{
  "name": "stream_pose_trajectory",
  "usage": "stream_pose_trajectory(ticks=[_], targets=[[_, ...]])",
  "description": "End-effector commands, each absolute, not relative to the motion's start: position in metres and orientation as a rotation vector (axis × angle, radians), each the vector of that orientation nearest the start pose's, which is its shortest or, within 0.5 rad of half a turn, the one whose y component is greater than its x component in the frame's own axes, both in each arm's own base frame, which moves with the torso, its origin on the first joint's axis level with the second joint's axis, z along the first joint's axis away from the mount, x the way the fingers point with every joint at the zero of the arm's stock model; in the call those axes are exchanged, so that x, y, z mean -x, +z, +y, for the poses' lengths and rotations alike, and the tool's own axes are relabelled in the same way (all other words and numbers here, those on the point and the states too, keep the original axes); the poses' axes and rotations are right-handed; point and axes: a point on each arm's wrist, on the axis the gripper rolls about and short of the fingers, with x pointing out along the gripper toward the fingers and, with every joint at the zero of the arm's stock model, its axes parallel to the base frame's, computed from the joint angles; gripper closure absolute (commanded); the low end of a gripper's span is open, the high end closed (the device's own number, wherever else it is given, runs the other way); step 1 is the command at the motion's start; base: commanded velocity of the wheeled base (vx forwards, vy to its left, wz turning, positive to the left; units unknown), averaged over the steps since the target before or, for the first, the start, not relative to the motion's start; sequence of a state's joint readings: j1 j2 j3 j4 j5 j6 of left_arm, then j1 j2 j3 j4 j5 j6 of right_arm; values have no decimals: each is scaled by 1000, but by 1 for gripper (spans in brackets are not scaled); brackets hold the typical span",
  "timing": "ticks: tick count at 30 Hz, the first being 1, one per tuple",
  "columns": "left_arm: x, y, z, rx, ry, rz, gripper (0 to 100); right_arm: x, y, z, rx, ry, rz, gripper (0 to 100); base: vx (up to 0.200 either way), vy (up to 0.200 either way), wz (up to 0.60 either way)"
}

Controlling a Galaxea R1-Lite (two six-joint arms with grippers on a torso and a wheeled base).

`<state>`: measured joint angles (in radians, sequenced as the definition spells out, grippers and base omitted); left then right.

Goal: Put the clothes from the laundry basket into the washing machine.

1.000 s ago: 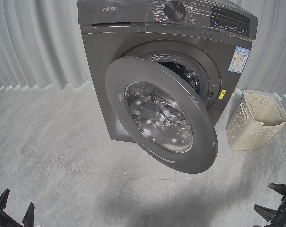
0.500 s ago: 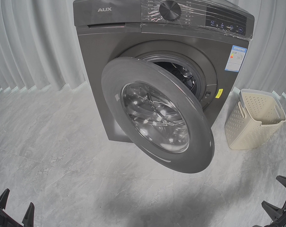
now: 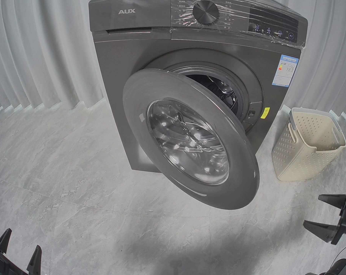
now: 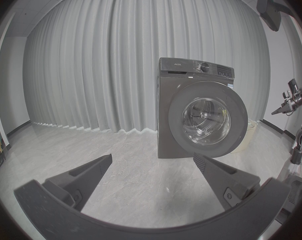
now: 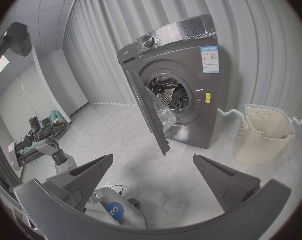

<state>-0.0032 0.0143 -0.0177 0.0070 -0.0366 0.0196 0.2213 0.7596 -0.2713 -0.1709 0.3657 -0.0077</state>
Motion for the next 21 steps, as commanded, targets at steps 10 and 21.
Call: stream_pose_trajectory(ticks=[10, 21], targets=[[23, 76, -1, -17, -40, 7, 0, -138, 156, 60, 13, 704, 450, 0, 180, -60, 0], [23, 76, -1, -15, -38, 7, 0, -142, 159, 77, 54, 719, 453, 0, 0, 0, 0]])
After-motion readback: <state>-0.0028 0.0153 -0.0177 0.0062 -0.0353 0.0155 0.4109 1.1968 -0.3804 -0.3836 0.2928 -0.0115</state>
